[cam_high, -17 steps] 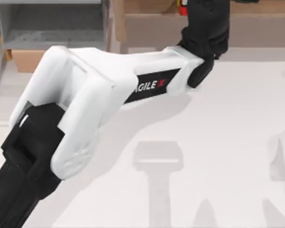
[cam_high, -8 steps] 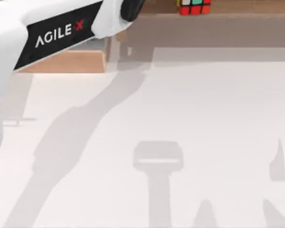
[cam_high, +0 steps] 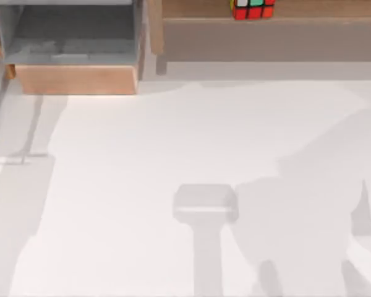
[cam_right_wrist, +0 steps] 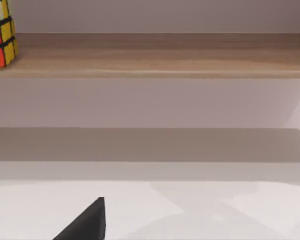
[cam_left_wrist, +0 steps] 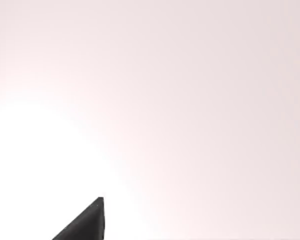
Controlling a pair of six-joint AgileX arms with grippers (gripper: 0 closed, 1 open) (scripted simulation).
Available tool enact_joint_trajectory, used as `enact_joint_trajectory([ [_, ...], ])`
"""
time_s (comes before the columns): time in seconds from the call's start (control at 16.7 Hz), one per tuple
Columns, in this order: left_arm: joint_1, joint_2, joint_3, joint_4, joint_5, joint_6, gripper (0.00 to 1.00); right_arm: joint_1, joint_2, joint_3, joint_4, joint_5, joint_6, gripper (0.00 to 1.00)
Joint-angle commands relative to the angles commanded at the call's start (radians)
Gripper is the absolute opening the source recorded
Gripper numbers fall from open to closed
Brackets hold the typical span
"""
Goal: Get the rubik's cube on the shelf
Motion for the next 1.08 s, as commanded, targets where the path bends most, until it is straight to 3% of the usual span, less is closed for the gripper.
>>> enact_joint_trajectory([
  [0.3, 0.33, -0.078, -0.277, 0.132, 0.225, 0.189, 1.0, 0.0, 0.0, 0.0, 0.0, 0.0, 0.0, 1.0],
  [0.54, 0.536, -0.081, -0.524, 0.233, 0.379, 0.257, 1.0, 0.0, 0.0, 0.0, 0.0, 0.0, 0.0, 1.0],
  [0.84, 0.719, -0.015, -0.825, 0.328, 0.539, 0.278, 1.0, 0.0, 0.0, 0.0, 0.0, 0.0, 0.0, 1.0],
  [1.08, 0.794, 0.068, -1.007, 0.372, 0.634, 0.273, 1.0, 0.0, 0.0, 0.0, 0.0, 0.0, 0.0, 1.0],
])
